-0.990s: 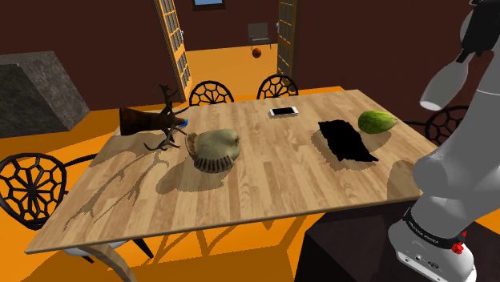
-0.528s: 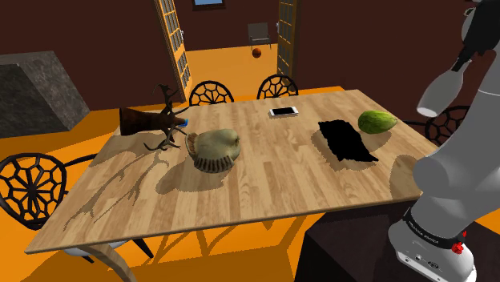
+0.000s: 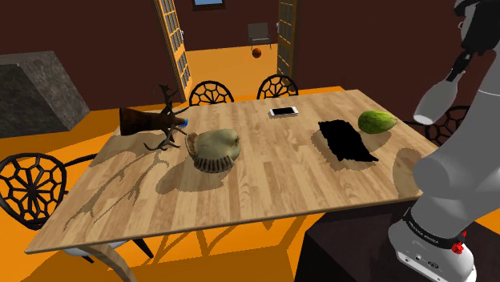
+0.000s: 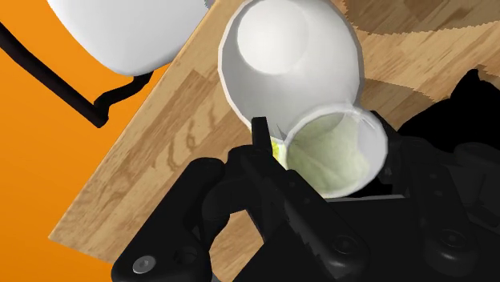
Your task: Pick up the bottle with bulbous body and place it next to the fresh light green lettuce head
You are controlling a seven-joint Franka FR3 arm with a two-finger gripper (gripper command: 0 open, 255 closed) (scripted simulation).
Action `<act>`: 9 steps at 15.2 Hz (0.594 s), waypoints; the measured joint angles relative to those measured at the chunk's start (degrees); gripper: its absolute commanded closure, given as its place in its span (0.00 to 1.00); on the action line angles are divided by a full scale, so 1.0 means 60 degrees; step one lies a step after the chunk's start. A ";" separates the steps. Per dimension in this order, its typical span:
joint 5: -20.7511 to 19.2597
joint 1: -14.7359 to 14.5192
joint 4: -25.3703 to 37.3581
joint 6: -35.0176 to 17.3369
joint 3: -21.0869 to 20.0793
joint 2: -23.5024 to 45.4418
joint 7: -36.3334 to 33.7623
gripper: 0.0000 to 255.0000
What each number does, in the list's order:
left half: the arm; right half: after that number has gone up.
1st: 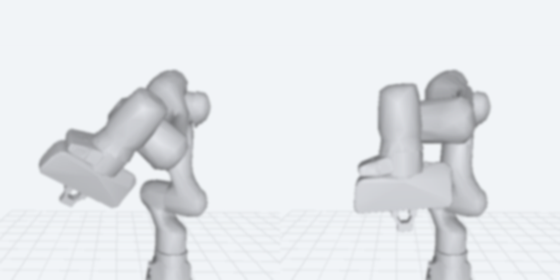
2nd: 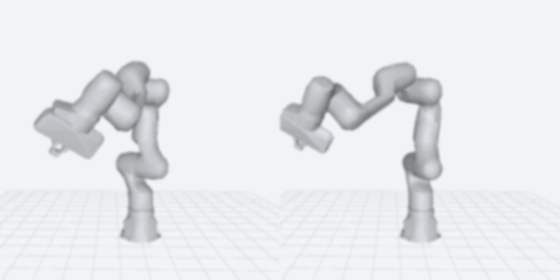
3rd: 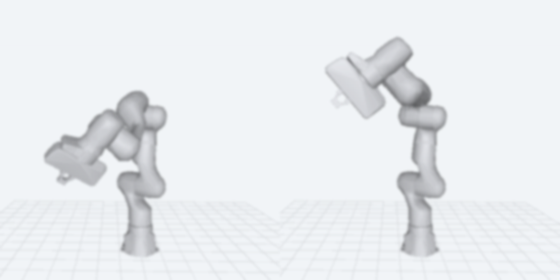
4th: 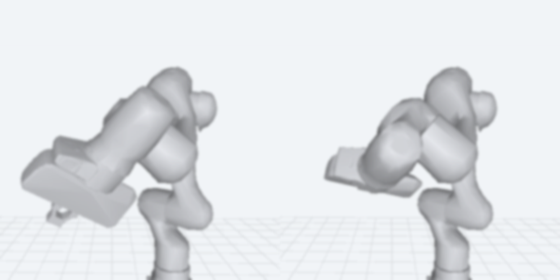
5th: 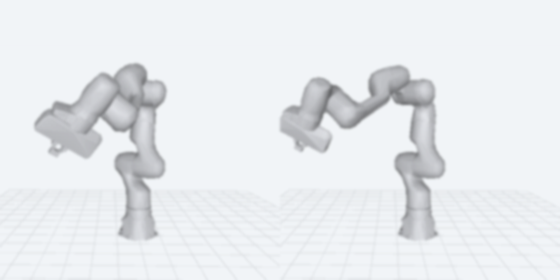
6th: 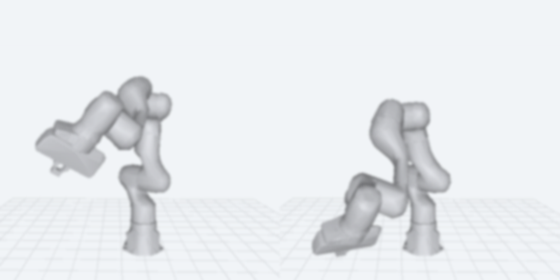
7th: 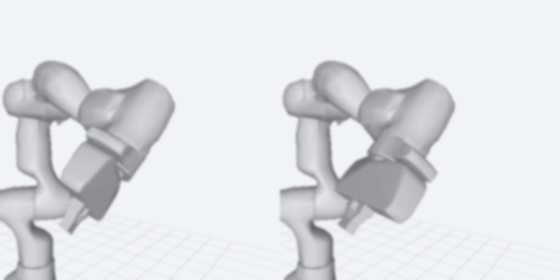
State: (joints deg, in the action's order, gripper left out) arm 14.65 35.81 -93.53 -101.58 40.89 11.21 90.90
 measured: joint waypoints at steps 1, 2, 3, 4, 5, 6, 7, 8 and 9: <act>0.0008 -0.0011 -0.0113 -0.0116 -0.0006 0.0004 0.0013 1.00; 0.0026 -0.0018 -0.0259 -0.0270 -0.0014 0.0018 0.0041 1.00; 0.0053 -0.0012 -0.0316 -0.0351 -0.0020 0.0054 0.0064 1.00; 0.0063 -0.0025 -0.0458 -0.0492 -0.0027 0.0056 0.0083 1.00; 0.0073 -0.0035 -0.0589 -0.0623 -0.0034 0.0058 0.0101 1.00; 0.0074 -0.0050 -0.0714 -0.0743 -0.0040 0.0049 0.0112 1.00; 0.0092 -0.0049 -0.0819 -0.0856 -0.0044 0.0064 0.0143 1.00; 0.0091 -0.0072 -0.0969 -0.0991 -0.0052 0.0046 0.0147 1.00; 0.0110 -0.0075 -0.1086 -0.1115 -0.0058 0.0059 0.0176 1.00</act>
State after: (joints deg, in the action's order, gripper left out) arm 15.31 35.36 -100.04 -108.27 40.54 11.57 91.96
